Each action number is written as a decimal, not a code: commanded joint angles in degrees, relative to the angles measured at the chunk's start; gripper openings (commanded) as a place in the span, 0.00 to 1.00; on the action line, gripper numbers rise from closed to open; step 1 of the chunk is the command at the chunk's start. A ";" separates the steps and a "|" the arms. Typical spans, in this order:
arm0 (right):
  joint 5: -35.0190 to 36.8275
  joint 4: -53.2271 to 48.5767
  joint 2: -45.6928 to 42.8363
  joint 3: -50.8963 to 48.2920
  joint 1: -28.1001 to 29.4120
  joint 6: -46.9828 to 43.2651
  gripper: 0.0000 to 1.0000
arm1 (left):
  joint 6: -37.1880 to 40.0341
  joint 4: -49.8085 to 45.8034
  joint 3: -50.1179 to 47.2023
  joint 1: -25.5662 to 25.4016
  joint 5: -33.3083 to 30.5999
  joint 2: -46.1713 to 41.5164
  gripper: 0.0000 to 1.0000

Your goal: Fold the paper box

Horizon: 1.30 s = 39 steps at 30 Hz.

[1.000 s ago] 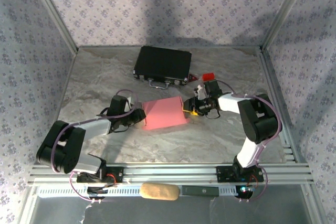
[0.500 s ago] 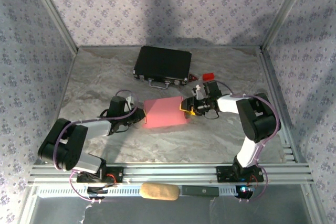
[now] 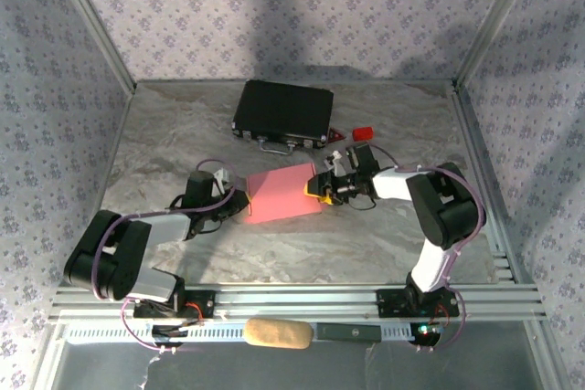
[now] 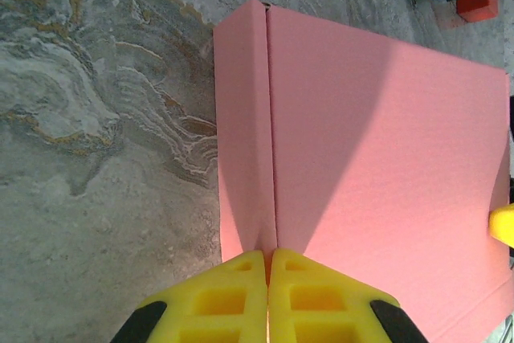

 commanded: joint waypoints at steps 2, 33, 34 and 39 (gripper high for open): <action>-1.74 5.73 1.83 -0.38 1.45 5.51 0.51 | 1.20 -9.78 -2.25 0.96 -4.73 1.74 0.06; -5.71 -35.28 -17.22 6.71 -11.06 21.32 0.36 | 68.99 -38.32 26.95 -44.86 -50.36 -12.42 0.56; -5.91 -35.39 -17.39 6.50 -11.35 21.65 0.35 | 70.13 -37.78 27.30 -45.41 -50.18 -11.06 0.56; -7.05 -34.89 -17.78 5.88 -11.88 22.83 0.35 | 71.99 -36.14 28.33 -45.80 -48.78 -5.55 0.56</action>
